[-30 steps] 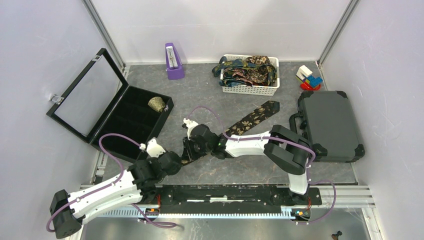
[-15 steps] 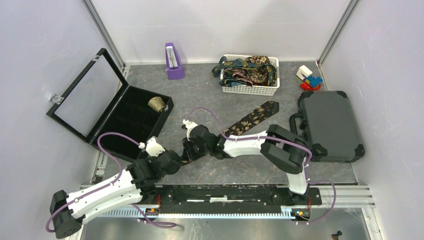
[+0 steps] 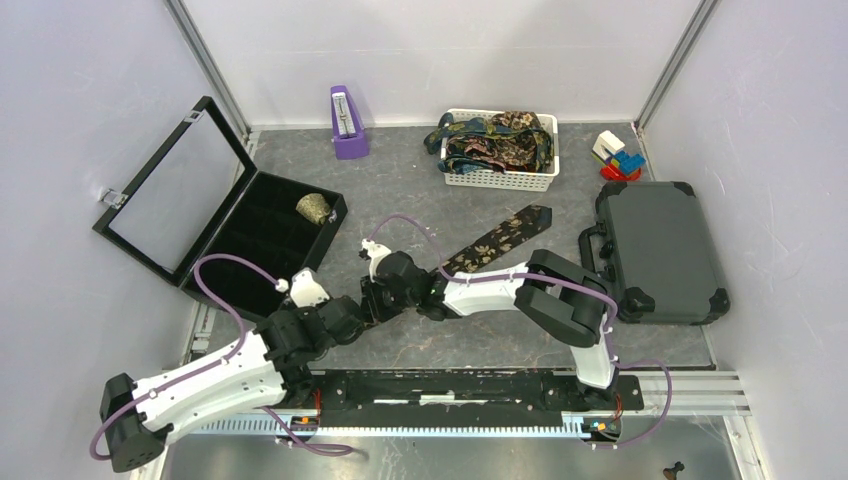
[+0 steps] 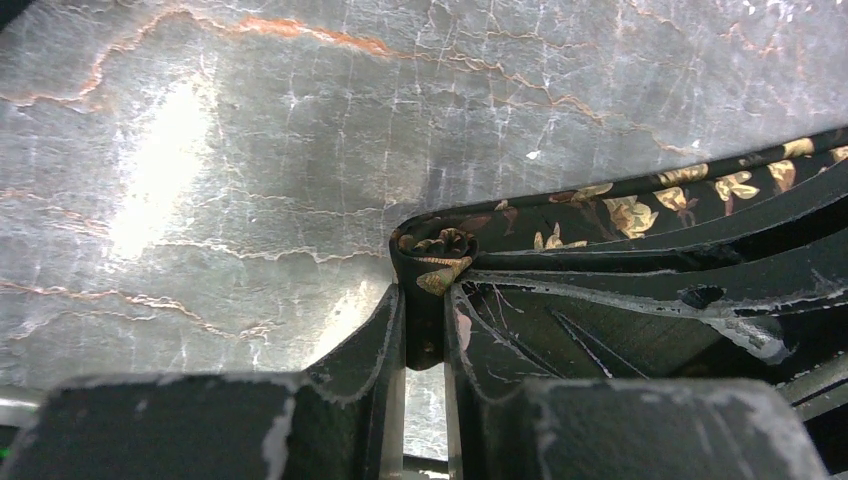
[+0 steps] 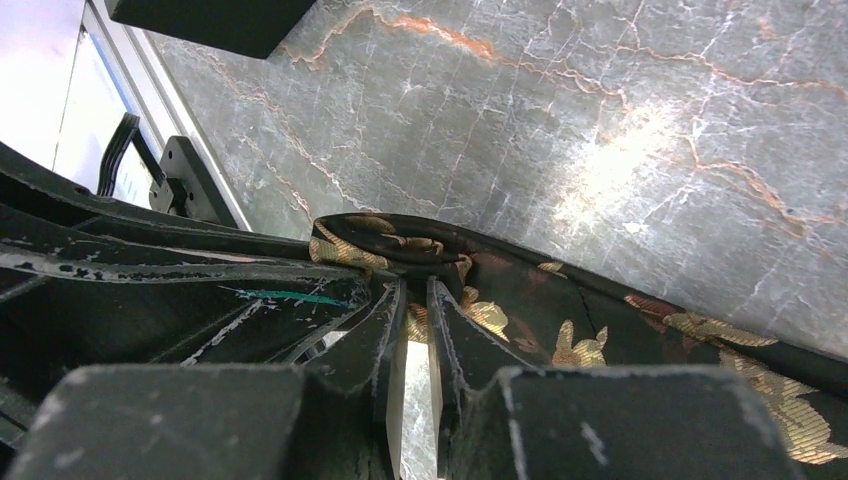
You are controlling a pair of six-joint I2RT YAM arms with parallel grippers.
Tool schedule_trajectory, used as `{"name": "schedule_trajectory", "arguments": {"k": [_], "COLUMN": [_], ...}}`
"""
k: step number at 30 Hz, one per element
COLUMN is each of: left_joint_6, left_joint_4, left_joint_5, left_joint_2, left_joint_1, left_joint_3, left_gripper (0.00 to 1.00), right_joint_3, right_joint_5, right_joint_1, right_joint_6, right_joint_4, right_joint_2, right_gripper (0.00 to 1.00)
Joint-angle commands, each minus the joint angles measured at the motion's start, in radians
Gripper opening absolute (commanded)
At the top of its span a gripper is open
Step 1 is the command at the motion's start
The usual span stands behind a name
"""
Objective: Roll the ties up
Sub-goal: Roll the tie at the center of the board.
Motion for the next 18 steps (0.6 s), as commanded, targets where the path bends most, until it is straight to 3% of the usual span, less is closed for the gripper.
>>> {"name": "schedule_trajectory", "arguments": {"k": [1,18], "left_joint_6": [0.068,0.114], "left_joint_4": [-0.02,-0.049], "left_joint_5": [-0.068,-0.088], "left_joint_2": [0.038,0.169], "left_joint_1": [-0.002,-0.002], "left_joint_3": [0.071,0.154], "left_gripper": [0.02,0.02], "right_joint_3": [0.029,0.014], "right_joint_5": [-0.015,-0.036], "right_joint_1": [0.013,0.021], "right_joint_6": [0.016,0.044], "right_joint_4": [0.022,0.076], "right_joint_2": [0.031,0.072], "right_gripper": [0.18,0.17]}}
